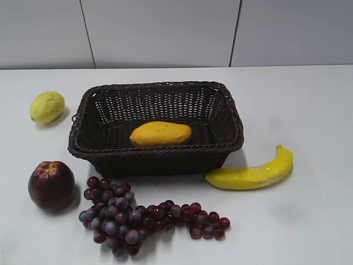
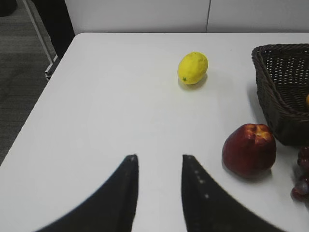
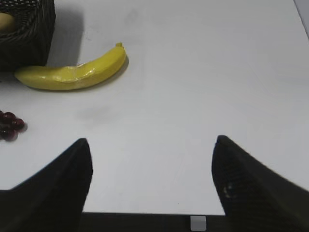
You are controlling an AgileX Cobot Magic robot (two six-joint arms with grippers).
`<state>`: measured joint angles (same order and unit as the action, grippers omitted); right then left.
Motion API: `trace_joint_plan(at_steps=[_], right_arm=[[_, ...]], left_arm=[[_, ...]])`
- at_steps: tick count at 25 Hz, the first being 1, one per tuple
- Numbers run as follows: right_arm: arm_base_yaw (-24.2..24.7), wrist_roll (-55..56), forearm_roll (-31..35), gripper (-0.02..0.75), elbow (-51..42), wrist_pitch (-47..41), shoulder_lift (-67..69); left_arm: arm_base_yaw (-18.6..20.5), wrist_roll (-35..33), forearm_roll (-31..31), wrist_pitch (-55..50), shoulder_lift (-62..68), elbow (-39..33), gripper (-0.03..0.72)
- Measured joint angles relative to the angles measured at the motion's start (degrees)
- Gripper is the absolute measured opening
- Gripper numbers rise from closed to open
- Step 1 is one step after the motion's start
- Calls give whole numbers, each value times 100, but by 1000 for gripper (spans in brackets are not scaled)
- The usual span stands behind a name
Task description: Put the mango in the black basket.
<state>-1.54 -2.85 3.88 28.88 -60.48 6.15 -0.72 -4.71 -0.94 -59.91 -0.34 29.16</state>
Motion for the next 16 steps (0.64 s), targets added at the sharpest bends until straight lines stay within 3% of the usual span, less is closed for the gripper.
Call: trace_joint_plan(at_steps=[16], right_arm=[[0,0,-7,593,0,0,-649]], left_arm=[[0,0,0,0,0,0,240]])
